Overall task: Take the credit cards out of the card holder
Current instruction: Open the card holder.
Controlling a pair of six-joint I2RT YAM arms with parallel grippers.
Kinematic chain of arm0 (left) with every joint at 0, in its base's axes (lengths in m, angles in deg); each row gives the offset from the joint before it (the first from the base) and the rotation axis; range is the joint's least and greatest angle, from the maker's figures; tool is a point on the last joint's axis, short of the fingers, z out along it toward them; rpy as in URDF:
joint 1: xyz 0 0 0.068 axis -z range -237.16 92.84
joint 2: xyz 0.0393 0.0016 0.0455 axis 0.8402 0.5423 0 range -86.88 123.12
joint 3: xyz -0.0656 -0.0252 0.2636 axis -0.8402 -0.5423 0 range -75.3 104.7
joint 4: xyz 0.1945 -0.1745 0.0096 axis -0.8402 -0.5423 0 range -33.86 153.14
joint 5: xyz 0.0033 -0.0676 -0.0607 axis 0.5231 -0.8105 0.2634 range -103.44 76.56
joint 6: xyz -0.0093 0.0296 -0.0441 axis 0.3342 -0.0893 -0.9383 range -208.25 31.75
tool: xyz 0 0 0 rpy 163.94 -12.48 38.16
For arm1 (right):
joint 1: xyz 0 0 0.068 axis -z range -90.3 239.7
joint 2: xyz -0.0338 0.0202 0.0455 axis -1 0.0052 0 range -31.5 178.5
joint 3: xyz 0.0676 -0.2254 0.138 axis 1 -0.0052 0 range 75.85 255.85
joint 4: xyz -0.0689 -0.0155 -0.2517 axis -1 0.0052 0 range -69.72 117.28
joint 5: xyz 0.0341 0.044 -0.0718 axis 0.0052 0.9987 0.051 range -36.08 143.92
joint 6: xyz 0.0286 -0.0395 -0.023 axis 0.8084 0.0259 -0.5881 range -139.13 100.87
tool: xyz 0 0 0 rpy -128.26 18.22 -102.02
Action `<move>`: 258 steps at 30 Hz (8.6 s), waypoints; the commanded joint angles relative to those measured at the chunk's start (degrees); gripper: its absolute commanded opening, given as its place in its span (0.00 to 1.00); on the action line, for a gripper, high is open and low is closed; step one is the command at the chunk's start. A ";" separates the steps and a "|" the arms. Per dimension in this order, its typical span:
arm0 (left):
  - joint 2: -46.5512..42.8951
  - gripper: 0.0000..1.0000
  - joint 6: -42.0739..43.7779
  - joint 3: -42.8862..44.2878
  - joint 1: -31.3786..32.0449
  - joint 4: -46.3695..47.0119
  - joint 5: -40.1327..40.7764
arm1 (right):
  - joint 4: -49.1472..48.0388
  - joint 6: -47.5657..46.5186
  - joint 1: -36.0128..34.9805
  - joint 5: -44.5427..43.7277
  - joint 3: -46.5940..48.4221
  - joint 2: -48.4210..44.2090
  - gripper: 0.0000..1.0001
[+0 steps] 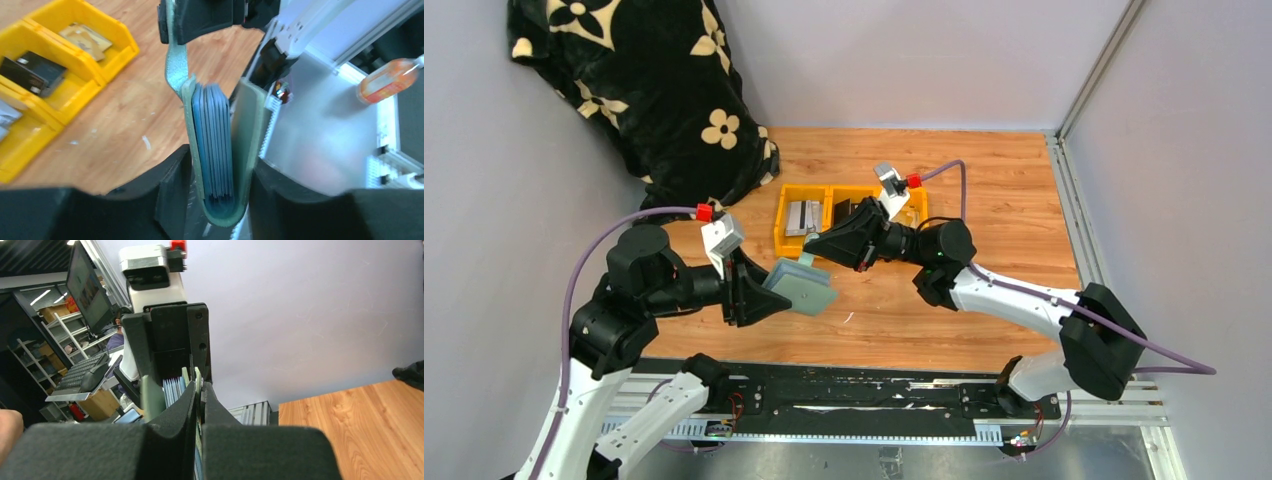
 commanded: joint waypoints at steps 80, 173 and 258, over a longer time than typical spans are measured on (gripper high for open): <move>5.88 0.00 -4.23 0.60 0.29 3.80 -12.35 | 39.42 -41.34 -13.31 -23.25 -16.73 -30.99 0.79; 5.76 0.00 -16.10 2.35 -1.30 9.50 -4.81 | 35.28 -19.14 -12.26 -18.63 -7.35 -23.29 0.50; 6.84 0.00 -13.02 -1.08 -1.95 7.75 9.06 | 31.66 5.17 0.69 0.85 0.57 -11.01 0.46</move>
